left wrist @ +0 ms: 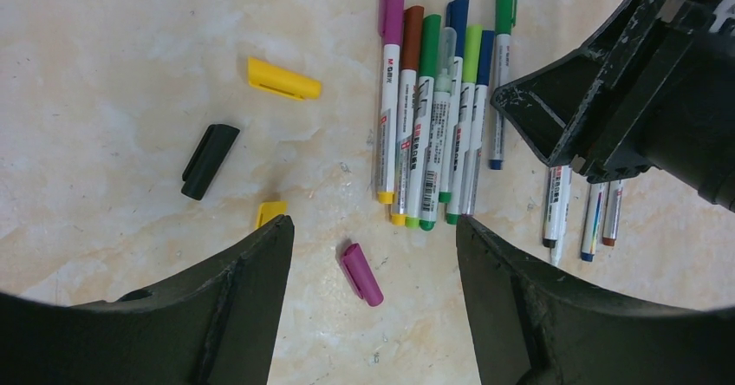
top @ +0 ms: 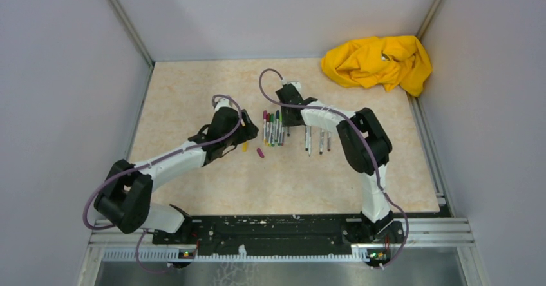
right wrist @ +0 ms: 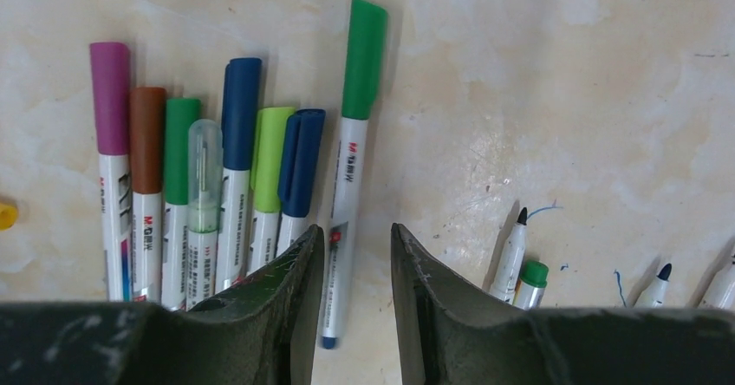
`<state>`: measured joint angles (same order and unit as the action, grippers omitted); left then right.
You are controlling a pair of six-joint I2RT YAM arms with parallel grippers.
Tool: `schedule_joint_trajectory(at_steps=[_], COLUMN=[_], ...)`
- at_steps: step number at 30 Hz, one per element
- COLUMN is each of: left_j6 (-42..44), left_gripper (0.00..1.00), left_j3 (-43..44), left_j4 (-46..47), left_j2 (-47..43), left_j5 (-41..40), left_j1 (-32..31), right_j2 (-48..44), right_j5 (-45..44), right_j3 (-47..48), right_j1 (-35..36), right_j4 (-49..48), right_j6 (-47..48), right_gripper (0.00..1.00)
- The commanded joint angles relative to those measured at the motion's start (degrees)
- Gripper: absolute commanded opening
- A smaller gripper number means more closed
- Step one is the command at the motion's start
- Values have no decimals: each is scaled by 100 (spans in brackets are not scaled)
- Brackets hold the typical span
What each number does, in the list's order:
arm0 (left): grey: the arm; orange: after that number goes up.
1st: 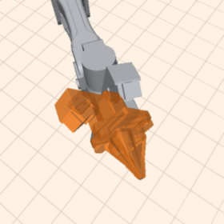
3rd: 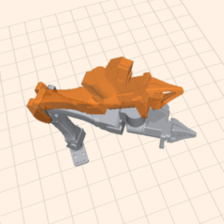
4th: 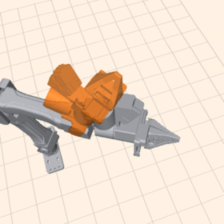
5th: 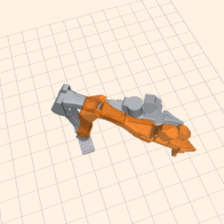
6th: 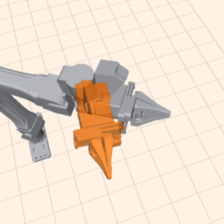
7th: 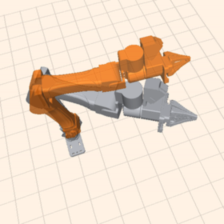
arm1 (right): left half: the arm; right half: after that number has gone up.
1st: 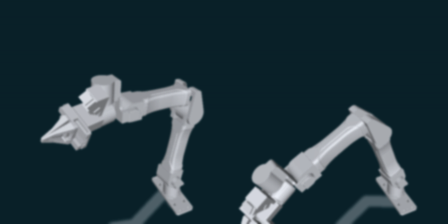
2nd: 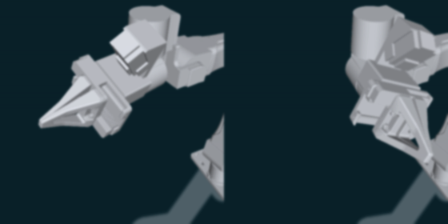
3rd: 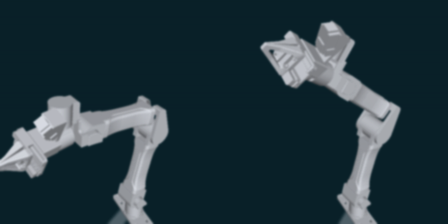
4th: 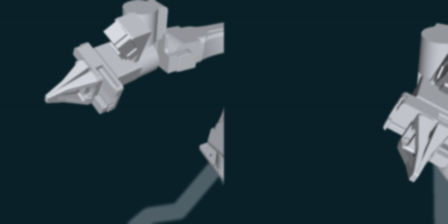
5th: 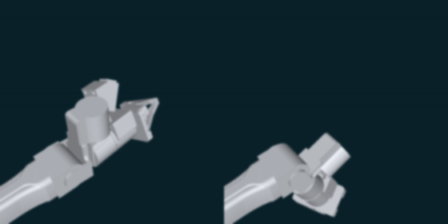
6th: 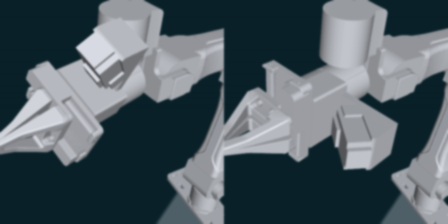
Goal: Open the pen caps
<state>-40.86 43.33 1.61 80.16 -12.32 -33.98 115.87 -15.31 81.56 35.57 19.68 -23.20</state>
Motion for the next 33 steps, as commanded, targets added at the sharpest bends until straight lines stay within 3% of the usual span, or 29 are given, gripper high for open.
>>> schedule_joint_trajectory(at_steps=[1,9,13,14,21,33], left_j6=[75,83,42,35,6,-752], left_gripper=[75,74,75,75,78,81], left_j3=[-86,-150,-206,-229,-269,-66], left_j4=[163,204,240,263,546,1650], left_j2=[-146,-162,-198,-214,-246,356], left_j5=[96,116,156,185,648,2395], left_j1=[47,66,70,70,81,73], right_j2=[114,295,300,255,-840,-3106], right_j5=[-121,-245,-326,-327,48,1148], right_j3=[255,194,17,-80,-1284,-2858], right_j1=[89,99,108,108,119,362], right_j4=[-20,124,224,164,-779,-1572], right_j6=[-63,-62,-49,-49,140,138], right_gripper=[33,28,1,0,0,0])
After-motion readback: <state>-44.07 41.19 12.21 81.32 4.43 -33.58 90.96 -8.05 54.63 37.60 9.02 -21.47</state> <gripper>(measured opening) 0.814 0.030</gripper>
